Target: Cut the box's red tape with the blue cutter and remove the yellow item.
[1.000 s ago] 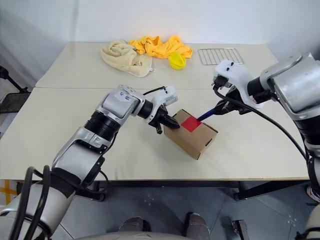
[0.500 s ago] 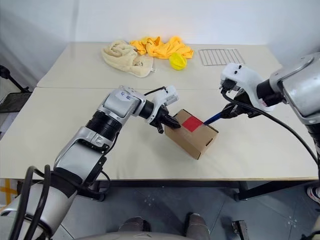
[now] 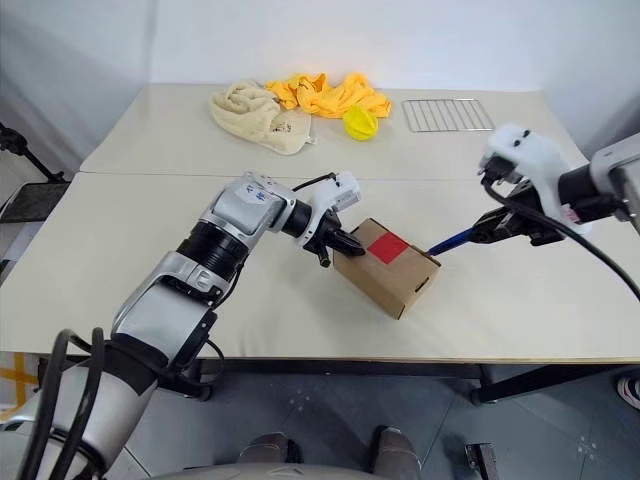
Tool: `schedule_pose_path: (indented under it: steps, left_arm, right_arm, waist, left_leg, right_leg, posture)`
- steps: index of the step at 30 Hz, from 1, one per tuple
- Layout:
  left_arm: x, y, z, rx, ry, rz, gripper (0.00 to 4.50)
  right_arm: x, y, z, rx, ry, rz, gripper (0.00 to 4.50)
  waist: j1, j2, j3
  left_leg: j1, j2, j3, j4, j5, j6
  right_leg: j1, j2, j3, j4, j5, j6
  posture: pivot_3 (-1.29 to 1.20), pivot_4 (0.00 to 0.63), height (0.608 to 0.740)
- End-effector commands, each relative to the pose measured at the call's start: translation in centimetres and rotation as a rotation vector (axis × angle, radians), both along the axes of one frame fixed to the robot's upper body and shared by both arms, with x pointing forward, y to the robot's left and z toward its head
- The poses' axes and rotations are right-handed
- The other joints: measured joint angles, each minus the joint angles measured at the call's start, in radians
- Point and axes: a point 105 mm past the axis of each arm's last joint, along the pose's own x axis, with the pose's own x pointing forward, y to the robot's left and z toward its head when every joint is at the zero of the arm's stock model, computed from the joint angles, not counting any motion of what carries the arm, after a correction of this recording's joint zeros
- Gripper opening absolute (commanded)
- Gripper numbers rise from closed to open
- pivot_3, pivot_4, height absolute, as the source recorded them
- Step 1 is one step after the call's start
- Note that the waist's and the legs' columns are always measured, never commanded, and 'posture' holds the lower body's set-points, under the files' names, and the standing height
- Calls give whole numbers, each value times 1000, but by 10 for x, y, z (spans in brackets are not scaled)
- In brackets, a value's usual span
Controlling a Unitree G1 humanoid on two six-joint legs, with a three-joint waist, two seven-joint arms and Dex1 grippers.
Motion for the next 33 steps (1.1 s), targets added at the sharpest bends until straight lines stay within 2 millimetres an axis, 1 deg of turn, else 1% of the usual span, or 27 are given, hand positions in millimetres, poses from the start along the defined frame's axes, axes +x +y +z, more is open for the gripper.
schedule_pose_path:
  steps: [1,4,6,8,9,10,12,13,15,16,18,20,22,24,27,29,30,33]
  left_arm:
    - [6,17,-39,156,40,77,0]
    - [7,17,-40,160,36,72,0]
    - [8,17,-40,163,34,69,0]
    - [8,16,-40,164,32,61,0]
    - [8,16,-40,164,30,57,0]
    - [8,16,-40,164,29,54,0]
    - [7,15,-39,164,28,47,0]
    - [7,15,-39,164,28,44,0]
    - [7,15,-40,164,28,36,0]
    - [6,15,-40,166,28,33,0]
    - [6,15,-40,167,29,30,0]
    - [6,15,-40,167,29,29,0]
    - [6,15,-39,165,29,29,0]
    - [6,15,-38,164,28,29,0]
    - [6,14,-37,160,25,28,0]
    - [7,15,-37,158,23,29,0]
    - [7,16,-36,158,22,31,0]
    - [7,17,-35,153,20,36,0]
  right_arm:
    - [-12,-11,32,57,-115,-47,154]
    - [-20,-21,46,103,-165,-91,154]
    - [-22,-29,52,133,-202,-137,154]
    - [-20,-39,53,169,-254,-194,154]
    - [-18,-44,50,185,-281,-220,154]
    - [-17,-49,44,201,-300,-249,154]
    - [-16,-58,24,194,-335,-286,154]
    - [-15,-63,5,184,-337,-311,154]
    - [-16,-70,-28,174,-366,-342,154]
    - [-17,-72,-42,183,-380,-359,154]
    - [-17,-74,-62,208,-428,-379,154]
    - [-14,-76,-74,242,-502,-408,154]
    - [-9,-83,-88,310,-552,-487,154]
    - [-4,-87,-98,330,-606,-523,154]
    - [1,-86,-129,380,-560,-566,154]
    - [0,-82,-143,400,-525,-569,154]
    - [-1,-79,-148,406,-506,-559,504]
    - [-8,-73,-152,388,-483,-516,504]
  waist:
    - [1,0,0]
    - [2,0,0]
    - [1,0,0]
    - [2,-1,0]
    - [3,-3,-2]
    - [2,-4,-3]
    - [2,-7,-6]
    - [4,-9,-7]
    - [4,-11,-9]
    - [5,-12,-10]
    - [1,-10,-10]
    - [-5,-5,-13]
    - [-10,-4,-14]
    - [-11,-3,-14]
    - [-10,-3,-14]
    - [-11,-2,-15]
    - [-13,-2,-15]
    - [-14,-1,-16]
  left_leg:
    - [0,0,0,0,0,0]
    - [0,0,0,0,0,0]
    - [0,0,0,0,0,1]
    - [0,0,0,0,0,1]
    - [0,0,0,0,0,1]
    - [0,0,0,0,0,1]
    - [0,0,0,0,0,1]
    - [1,0,0,1,0,1]
    - [1,0,-1,1,0,1]
    - [0,0,-1,0,0,1]
    - [0,0,0,0,0,1]
    - [1,0,2,0,0,1]
    - [3,0,1,-1,0,1]
    - [3,0,1,-1,0,1]
    - [3,0,1,-2,0,1]
    - [3,-1,1,-2,0,1]
    - [3,-1,1,-2,0,1]
    - [4,-1,0,-2,0,2]
  right_leg:
    - [0,0,0,0,0,0]
    - [0,0,0,-1,1,-1]
    - [0,0,0,-1,1,-1]
    - [0,0,1,-1,1,-1]
    - [0,0,1,-1,1,-1]
    - [0,0,0,-1,1,-1]
    - [1,0,0,-1,1,-1]
    - [1,0,0,0,1,-1]
    - [1,0,-1,0,1,0]
    - [1,0,-1,-1,2,0]
    - [1,0,-1,-1,2,0]
    - [1,0,1,-1,2,1]
    - [2,1,1,-1,2,1]
    - [2,1,1,-1,2,1]
    - [3,1,1,-2,2,1]
    - [3,1,1,-3,2,1]
    - [3,1,1,-3,2,1]
    - [3,1,1,-3,2,1]
  posture:
    - [0,150,740]
    - [0,150,740]
    - [0,150,740]
    - [0,150,740]
    - [0,150,740]
    - [0,150,740]
    - [0,150,740]
    - [0,150,740]
    - [0,150,740]
    - [0,150,740]
    - [0,150,740]
    - [0,150,740]
    - [0,150,740]
    - [0,150,740]
    - [0,150,740]
    - [0,150,740]
    - [0,150,740]
    - [0,150,740]
